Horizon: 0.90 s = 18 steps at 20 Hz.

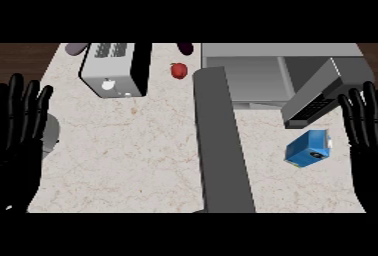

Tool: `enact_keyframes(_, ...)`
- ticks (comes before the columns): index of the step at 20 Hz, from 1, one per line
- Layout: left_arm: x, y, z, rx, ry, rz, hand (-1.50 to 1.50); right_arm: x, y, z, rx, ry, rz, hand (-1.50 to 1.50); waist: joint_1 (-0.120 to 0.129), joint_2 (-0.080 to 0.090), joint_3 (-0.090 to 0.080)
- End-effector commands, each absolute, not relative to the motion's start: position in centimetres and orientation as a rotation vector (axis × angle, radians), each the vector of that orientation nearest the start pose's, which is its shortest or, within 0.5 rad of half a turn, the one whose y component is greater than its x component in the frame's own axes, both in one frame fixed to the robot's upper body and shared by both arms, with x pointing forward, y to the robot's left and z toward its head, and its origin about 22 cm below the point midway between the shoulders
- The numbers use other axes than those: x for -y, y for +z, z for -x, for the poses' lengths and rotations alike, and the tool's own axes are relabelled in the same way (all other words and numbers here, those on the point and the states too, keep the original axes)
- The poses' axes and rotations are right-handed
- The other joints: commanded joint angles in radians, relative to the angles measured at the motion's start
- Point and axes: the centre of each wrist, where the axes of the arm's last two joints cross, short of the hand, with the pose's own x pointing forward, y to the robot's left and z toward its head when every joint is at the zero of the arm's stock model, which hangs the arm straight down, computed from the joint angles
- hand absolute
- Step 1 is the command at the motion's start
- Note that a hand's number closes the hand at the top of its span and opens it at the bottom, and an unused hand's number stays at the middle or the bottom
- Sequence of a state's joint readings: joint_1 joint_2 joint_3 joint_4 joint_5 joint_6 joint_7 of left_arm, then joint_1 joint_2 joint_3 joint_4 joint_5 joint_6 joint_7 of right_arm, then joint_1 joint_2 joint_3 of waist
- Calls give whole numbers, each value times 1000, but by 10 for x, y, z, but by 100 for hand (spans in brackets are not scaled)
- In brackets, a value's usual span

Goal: Pick up the milk, place it into the microwave and close the microwave

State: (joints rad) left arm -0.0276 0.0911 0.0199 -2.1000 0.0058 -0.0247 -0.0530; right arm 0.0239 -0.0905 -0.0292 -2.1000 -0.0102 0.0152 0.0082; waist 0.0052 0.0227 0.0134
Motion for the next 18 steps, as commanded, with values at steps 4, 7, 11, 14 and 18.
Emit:
enact_keyframes(4, -241, 117, -210, 2106, -79, -73, -150, 243, 144, -225, 2079, 27, 97, -150, -2, -23, -14)
enact_keyframes(7, -235, 95, -212, 1961, 72, -87, -150, 231, 156, -231, 1991, 91, 72, -150, 4, -23, -15)
enact_keyframes(11, -258, 103, -191, 1962, 68, -69, -150, 244, 171, -228, 1970, 114, 64, -150, 1, -24, -14)
enact_keyframes(14, -278, 110, -180, 1957, 58, -77, -150, 232, 168, -219, 1966, 85, 90, -150, -1, -24, -14)
enact_keyframes(18, -267, 105, -157, 1977, 67, -75, -150, 235, 162, -223, 1962, 49, 172, -150, 1, -24, -14)
